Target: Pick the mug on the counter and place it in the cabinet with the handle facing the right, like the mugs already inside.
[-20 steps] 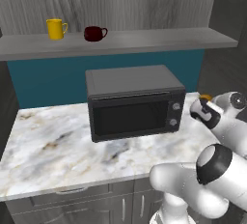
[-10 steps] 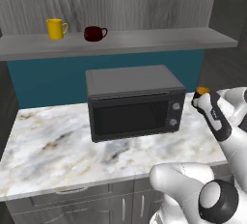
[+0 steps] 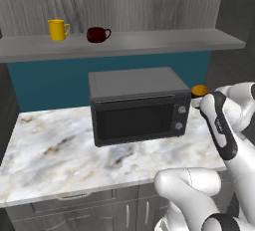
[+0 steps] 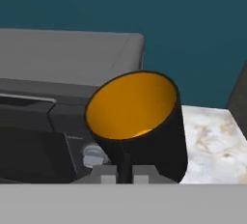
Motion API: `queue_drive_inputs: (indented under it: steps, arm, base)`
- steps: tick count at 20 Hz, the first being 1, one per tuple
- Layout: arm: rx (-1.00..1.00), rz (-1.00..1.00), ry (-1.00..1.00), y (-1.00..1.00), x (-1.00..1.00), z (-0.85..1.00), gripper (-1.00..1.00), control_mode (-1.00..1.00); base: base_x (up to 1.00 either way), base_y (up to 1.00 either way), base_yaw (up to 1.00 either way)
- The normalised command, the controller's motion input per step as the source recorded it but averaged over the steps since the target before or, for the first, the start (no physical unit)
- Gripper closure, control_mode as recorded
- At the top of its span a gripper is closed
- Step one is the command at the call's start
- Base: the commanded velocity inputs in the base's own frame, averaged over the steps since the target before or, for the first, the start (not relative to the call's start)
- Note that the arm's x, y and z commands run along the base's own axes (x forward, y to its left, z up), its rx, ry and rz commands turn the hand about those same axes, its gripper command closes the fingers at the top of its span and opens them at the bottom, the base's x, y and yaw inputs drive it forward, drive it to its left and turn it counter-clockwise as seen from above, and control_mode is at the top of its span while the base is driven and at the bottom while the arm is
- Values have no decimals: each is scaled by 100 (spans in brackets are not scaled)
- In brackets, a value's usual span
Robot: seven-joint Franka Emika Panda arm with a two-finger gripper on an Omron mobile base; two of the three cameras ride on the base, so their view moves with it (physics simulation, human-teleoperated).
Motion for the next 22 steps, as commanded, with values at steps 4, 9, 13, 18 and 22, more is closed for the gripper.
queue_drive_inputs:
  steps: [4, 9, 13, 18, 22]
  arm:
    - [0, 9, 0, 62, -37, 26, 100, -100]
    - [0, 14, 0, 45, -27, 31, 100, -100]
    - [2, 19, 0, 33, -11, 35, 100, -100]
    - [0, 18, 0, 36, -9, 36, 100, -100]
    - [1, 16, 0, 38, -1, 34, 100, -100]
  base:
    - [0, 0, 0]
    - [0, 0, 0]
    - [0, 0, 0]
    - [0, 0, 0]
    - [0, 0, 0]
